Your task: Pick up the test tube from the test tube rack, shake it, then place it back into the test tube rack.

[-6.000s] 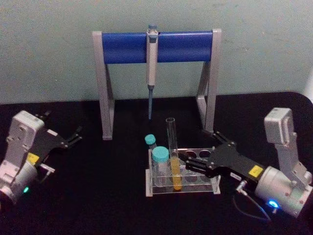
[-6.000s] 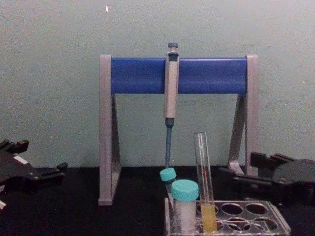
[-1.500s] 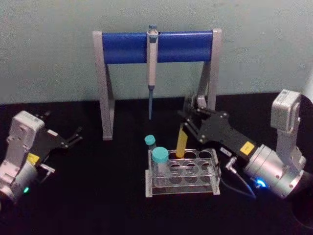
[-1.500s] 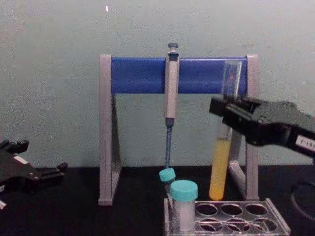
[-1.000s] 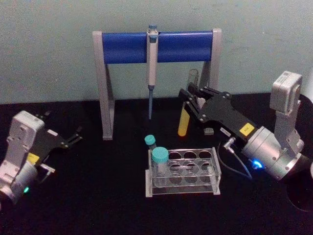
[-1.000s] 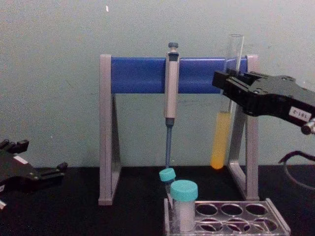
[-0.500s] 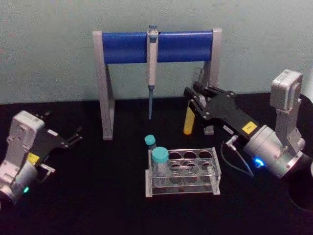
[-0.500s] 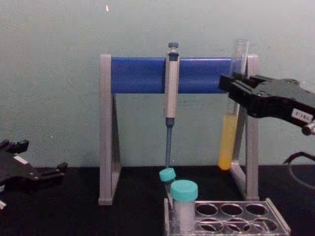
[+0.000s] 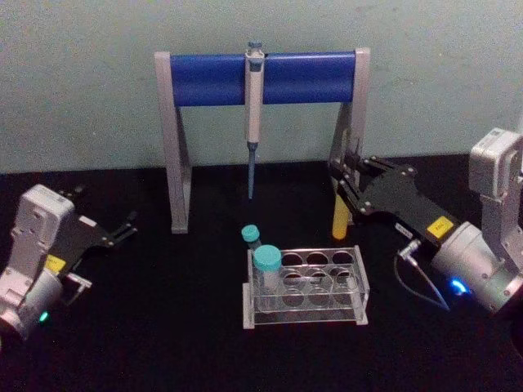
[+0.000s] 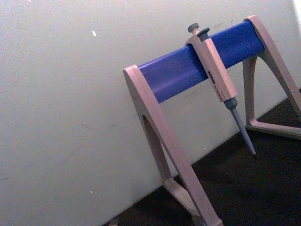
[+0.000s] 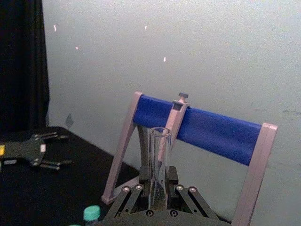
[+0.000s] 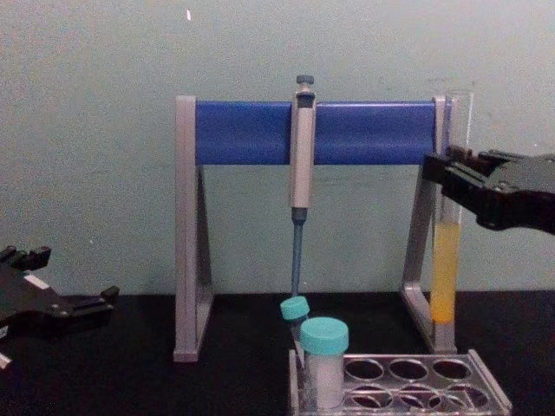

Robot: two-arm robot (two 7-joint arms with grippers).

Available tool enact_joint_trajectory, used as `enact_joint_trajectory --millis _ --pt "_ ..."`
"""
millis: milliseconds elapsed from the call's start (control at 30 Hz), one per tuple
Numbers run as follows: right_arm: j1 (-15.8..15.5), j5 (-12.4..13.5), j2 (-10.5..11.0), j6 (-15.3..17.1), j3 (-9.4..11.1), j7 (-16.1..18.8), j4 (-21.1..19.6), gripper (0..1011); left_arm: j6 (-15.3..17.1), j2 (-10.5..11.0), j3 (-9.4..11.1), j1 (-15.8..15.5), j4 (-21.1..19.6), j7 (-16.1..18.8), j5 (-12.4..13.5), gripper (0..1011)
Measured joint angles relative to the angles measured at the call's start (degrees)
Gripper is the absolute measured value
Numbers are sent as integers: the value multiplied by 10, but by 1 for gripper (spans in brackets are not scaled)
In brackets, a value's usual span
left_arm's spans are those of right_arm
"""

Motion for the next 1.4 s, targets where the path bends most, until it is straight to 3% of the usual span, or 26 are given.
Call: enact_joint_trajectory --millis 167,333,433,633,733,933,1400 --pt "-15 5 12 15 0 13 -21 232 0 0 0 0 0 0 0 1001" --pt "-15 32 14 28 -8 38 -25 232 0 0 0 0 0 0 0 1001" --pt "-5 58 8 32 -18 55 -12 230 0 0 0 0 0 0 0 1001" --pt "19 74 -10 10 -33 62 20 230 0 0 0 0 0 0 0 1001" --pt "26 71 -16 -4 -37 59 32 232 0 0 0 0 0 0 0 1001" --pt "41 38 -30 -36 -40 33 55 232 0 0 0 0 0 0 0 1001" --pt "37 18 -38 -39 -23 13 57 232 0 0 0 0 0 0 0 1001"
